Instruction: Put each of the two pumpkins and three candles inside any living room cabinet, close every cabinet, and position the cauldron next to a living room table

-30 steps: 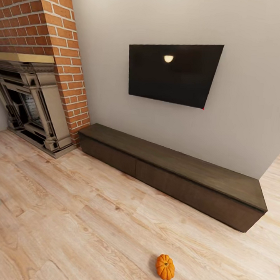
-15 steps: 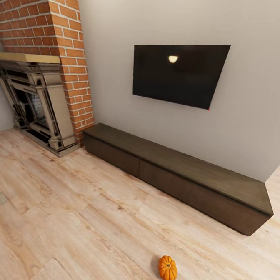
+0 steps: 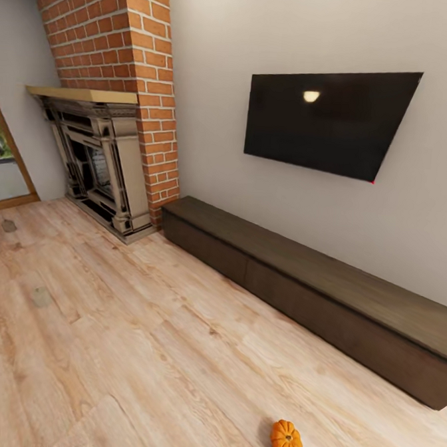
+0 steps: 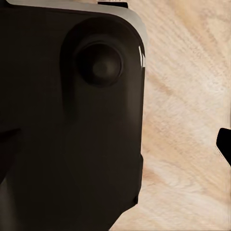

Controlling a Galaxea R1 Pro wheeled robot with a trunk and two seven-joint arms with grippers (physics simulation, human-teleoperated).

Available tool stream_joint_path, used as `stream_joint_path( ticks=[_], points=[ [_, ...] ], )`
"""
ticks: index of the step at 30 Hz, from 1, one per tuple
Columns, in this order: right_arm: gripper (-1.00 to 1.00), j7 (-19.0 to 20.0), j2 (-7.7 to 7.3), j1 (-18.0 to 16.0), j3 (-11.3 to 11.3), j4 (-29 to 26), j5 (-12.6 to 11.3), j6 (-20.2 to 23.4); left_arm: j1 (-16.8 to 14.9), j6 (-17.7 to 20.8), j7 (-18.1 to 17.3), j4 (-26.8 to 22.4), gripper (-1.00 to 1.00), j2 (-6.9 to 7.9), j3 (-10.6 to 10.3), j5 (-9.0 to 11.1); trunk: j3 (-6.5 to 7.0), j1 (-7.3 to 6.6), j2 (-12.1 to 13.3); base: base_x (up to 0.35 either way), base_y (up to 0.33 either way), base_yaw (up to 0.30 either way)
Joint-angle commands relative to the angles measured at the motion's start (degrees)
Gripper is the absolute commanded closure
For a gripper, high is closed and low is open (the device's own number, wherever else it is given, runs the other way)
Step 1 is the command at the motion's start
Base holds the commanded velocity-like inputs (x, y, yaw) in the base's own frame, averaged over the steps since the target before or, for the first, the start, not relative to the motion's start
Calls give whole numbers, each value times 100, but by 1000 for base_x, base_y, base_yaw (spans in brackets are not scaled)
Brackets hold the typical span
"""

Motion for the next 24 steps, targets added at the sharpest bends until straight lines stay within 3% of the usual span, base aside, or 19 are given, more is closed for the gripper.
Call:
stream_joint_path(
  ticks=[1, 12, 24],
  points=[
    [-100, 0, 2, 0, 0, -4, 0, 0, 0, 0, 0, 0, -100, 0, 0, 0, 0, 0, 0, 116, 0, 284],
    [-100, 0, -4, -1, 0, -5, 0, 0, 0, 0, 0, 0, -100, 0, 0, 0, 0, 0, 0, 261, 0, 284],
    [-100, 0, -4, -2, 0, -8, 0, 0, 0, 0, 0, 0, -100, 0, 0, 0, 0, 0, 0, 25, 0, 284]
  ],
)
